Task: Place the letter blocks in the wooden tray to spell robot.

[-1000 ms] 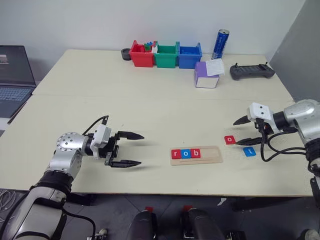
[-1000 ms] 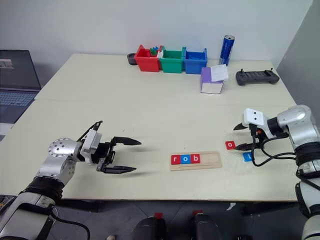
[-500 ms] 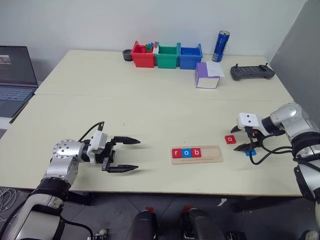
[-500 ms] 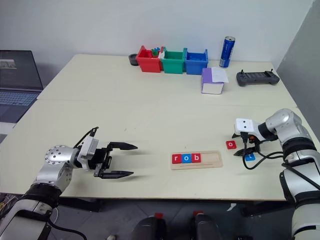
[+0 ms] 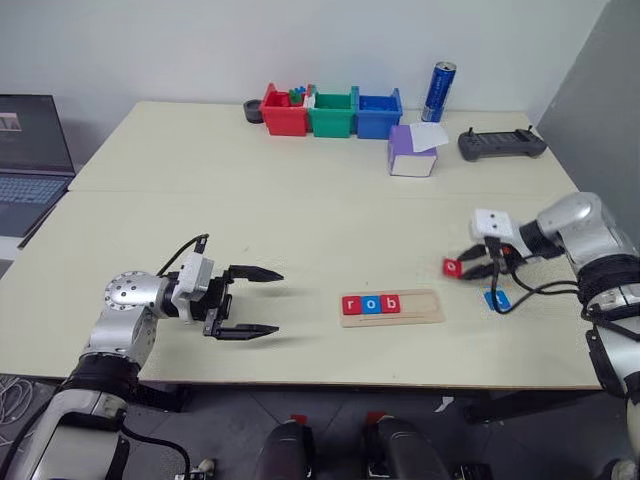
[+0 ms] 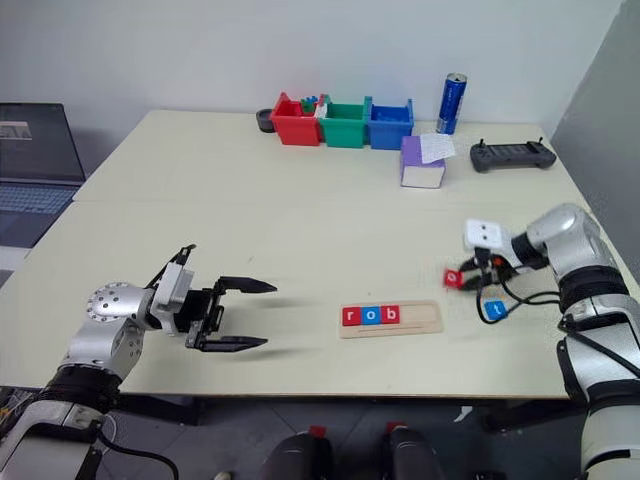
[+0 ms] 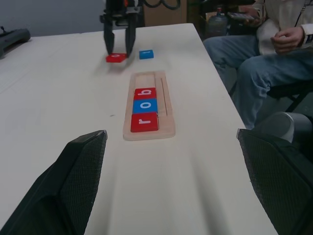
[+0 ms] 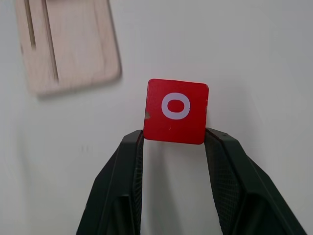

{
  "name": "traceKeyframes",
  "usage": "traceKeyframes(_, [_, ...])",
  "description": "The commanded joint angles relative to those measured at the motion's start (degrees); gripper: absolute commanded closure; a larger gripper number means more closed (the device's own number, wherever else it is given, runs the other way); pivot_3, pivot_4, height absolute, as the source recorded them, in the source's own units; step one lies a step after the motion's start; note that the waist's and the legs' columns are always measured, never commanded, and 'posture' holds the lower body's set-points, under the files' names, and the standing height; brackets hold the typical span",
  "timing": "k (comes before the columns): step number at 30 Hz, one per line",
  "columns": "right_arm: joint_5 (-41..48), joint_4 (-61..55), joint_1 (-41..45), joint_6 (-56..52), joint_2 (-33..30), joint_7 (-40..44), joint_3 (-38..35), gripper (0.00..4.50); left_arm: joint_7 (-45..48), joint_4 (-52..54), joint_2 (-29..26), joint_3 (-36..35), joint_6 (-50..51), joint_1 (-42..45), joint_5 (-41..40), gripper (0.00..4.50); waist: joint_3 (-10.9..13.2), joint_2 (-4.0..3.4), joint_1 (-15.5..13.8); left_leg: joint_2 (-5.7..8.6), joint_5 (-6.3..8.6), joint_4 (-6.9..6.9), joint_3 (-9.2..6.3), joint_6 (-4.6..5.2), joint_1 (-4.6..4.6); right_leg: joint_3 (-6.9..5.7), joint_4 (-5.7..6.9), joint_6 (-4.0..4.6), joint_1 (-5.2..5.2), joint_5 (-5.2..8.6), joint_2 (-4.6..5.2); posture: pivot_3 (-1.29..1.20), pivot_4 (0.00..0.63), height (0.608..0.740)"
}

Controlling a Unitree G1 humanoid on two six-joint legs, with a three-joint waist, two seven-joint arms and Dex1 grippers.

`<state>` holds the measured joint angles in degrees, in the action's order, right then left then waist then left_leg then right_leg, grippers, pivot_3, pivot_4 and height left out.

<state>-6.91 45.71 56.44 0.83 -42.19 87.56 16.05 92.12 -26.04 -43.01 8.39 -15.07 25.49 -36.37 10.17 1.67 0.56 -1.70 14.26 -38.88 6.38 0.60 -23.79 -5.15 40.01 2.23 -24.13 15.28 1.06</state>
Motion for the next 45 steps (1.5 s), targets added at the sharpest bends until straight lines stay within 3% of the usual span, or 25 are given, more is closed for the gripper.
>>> traceKeyframes(1, [3.6, -13.1, -3.7, -7.7, -1.1, 2.8, -1.4, 3.04, 0.4, 2.6, 0.3, -2.2, 1.7, 0.4, 0.7, 0.0, 0.0, 0.0, -0.2, 0.0, 0.0, 0.0, -0.02, 0.0, 0.0, -0.03, 0.01, 0.02, 0.0, 0.01, 0.0, 0.0, 0.15, 0.74])
traceKeyframes(7, [6.5, -30.3, -10.9, -15.8, -4.2, 4.5, -0.2, 3.04, 0.4, 3.9, 0.9, -3.3, 3.6, 0.7, 1.7, 0.0, 0.0, -0.02, -0.6, 0.06, 0.02, 0.01, -0.06, 0.01, -0.07, -0.04, -0.04, -0.02, 0.0, 0.05, 0.04, 0.0, 0.15, 0.74])
traceKeyframes(16, [3.8, -38.0, -13.7, -18.3, -4.3, 1.4, 5.2, 3.04, 0.4, 5.1, 2.1, -4.1, 4.4, -0.2, 2.7, 0.0, 0.0, -0.02, -0.3, 0.02, 0.03, 0.0, -0.03, 0.04, -0.04, -0.05, -0.03, -0.25, -0.02, 0.2, 0.02, 0.0, 0.15, 0.74])
traceKeyframes(45, [-2.0, -35.7, -11.0, -16.2, -0.2, -2.3, 10.2, 3.04, 0.4, 0.1, 1.4, -2.7, -1.1, -2.0, 1.7, 0.0, 0.0, -0.01, -0.4, 0.03, 0.04, 0.01, -0.04, 0.06, -0.04, -0.06, -0.04, -0.25, -0.01, 0.2, 0.02, 0.0, 0.15, 0.74])
